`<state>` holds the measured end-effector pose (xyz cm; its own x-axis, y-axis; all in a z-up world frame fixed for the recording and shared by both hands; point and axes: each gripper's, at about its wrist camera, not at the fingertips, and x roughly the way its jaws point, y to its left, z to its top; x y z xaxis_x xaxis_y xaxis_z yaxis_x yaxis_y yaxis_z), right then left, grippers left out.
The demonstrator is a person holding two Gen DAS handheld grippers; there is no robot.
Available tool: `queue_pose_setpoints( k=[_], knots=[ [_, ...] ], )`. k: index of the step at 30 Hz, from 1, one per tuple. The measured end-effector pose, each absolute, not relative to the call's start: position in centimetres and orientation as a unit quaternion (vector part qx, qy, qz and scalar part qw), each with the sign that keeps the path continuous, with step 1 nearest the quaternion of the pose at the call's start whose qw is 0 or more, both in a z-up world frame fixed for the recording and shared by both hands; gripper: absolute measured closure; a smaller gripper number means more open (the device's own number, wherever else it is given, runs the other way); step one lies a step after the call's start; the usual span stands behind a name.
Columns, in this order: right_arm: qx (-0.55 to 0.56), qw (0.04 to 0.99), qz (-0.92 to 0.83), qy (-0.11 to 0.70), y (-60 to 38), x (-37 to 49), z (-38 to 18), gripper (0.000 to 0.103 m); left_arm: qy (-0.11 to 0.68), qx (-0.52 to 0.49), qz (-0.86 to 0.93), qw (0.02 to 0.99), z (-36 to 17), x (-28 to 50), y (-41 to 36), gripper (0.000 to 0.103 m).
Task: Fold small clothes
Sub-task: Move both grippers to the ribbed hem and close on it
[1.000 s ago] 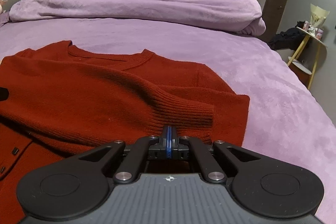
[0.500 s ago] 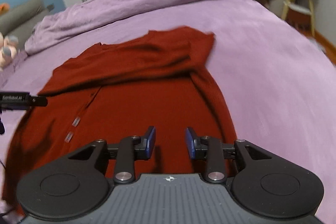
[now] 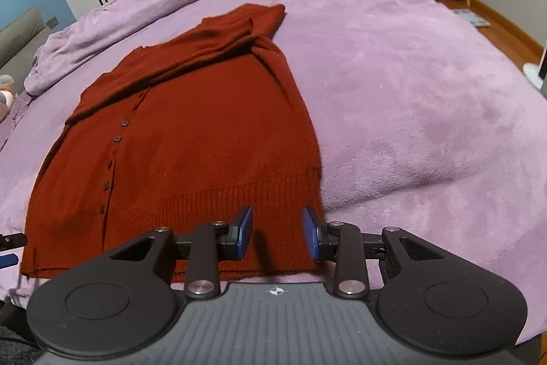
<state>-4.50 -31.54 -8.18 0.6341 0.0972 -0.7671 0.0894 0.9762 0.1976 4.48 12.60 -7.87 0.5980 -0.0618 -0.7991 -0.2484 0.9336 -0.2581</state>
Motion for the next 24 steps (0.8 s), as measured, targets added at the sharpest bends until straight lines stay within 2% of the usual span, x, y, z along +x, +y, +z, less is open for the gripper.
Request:
queue_pose_setpoints(
  k=[3, 7, 13, 15, 17, 19, 20, 22, 24],
  knots=[
    [0.091, 0.899, -0.004, 0.428, -31.3, -4.9, -8.1, 0.072, 0.44, -0.187, 0.029, 0.878, -8.0, 4.2, 12.8, 0.015],
    [0.095, 0.894, -0.016, 0.438, -31.8, -5.2, -8.4, 0.072, 0.453, -0.211, 0.016, 0.866, -8.6, 4.4, 13.0, 0.025],
    [0.115, 0.886, -0.012, 0.45, -32.6, -5.0, -8.9, 0.071, 0.463, -0.203, 0.011, 0.862, -9.1, 4.3, 13.2, 0.034],
    [0.138, 0.88, -0.001, 0.455, -32.9, -4.7, -9.2, 0.071, 0.463, -0.212, 0.003, 0.861, -9.3, 4.5, 13.6, 0.041],
    [0.151, 0.875, 0.006, 0.459, -32.9, -4.5, -9.5, 0.071, 0.466, -0.222, -0.003, 0.857, -9.3, 4.6, 14.0, 0.057],
    [0.159, 0.871, 0.008, 0.465, -33.0, -4.2, -9.9, 0.072, 0.468, -0.238, -0.013, 0.851, -9.4, 4.8, 14.5, 0.062],
    [0.164, 0.868, 0.007, 0.468, -33.2, -4.1, -10.1, 0.072, 0.469, -0.243, -0.014, 0.849, -9.5, 4.8, 14.6, 0.068],
    [0.177, 0.864, 0.004, 0.471, -33.5, -3.9, -10.4, 0.081, 0.472, -0.248, -0.02, 0.846, -9.6, 5.0, 14.8, 0.078],
    [0.19, 0.86, 0.007, 0.474, -33.9, -3.7, -10.6, 0.091, 0.477, -0.247, -0.026, 0.843, -9.8, 5.2, 14.9, 0.08]
  ],
)
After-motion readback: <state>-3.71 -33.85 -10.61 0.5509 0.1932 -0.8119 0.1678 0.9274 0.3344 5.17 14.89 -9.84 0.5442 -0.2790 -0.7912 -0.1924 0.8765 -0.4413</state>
